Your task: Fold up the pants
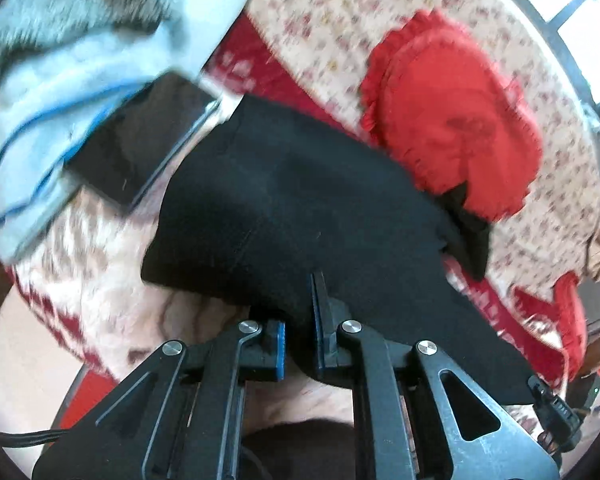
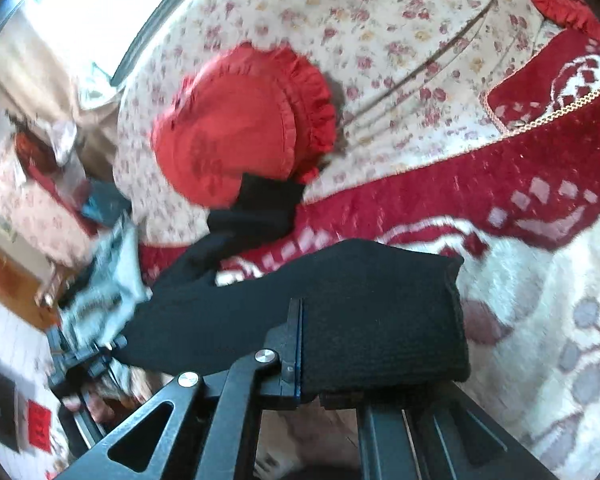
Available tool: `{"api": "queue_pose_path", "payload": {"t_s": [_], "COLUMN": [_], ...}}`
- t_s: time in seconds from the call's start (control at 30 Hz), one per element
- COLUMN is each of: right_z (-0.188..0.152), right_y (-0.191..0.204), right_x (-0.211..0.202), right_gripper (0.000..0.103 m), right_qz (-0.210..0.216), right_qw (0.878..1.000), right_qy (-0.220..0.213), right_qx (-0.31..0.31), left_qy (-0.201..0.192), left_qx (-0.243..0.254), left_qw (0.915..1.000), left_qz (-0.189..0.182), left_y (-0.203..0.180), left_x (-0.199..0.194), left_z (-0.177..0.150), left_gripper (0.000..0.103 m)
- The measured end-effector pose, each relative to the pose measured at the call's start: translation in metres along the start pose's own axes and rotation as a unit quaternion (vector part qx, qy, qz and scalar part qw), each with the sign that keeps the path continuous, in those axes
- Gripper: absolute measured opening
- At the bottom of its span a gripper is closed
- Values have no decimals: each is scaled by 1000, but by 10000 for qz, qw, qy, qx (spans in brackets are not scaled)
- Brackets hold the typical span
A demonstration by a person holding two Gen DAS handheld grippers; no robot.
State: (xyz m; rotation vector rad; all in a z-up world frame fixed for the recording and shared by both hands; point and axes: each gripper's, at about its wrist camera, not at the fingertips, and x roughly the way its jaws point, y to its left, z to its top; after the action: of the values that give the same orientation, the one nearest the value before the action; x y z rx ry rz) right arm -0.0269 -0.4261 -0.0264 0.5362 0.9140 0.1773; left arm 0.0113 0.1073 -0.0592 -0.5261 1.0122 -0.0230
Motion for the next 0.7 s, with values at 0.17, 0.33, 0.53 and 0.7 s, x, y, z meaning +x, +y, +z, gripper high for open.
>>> {"api": "queue_pose_path", "payload": {"t_s": [0.17,0.33,0.53,0.7], "right_z": [-22,-17,6,19], "right_y": [-33,-38,-17,49], "right_x": [23,-7,-40,8], "right_gripper": [14,19,21,21], "right_qz": [-853,-1456,-1765,-899], "right_qw": [9943,9884,9840,9938], "right_qy": [533,297,-242,8], "right_qx": [341,308,23,-655], "left_qy": [198,134,-329,-510], "left_qx": [232,501,1134,1231], "left_qw": [9987,9965,9872,9867], "left_qz": [407,658,1077,935], "left_y": [6,4,-14,-34], "left_x": [10,-13,-43,-37], "left_z": [-19,-19,-22,-14], "left_gripper": [19,24,33,49]}}
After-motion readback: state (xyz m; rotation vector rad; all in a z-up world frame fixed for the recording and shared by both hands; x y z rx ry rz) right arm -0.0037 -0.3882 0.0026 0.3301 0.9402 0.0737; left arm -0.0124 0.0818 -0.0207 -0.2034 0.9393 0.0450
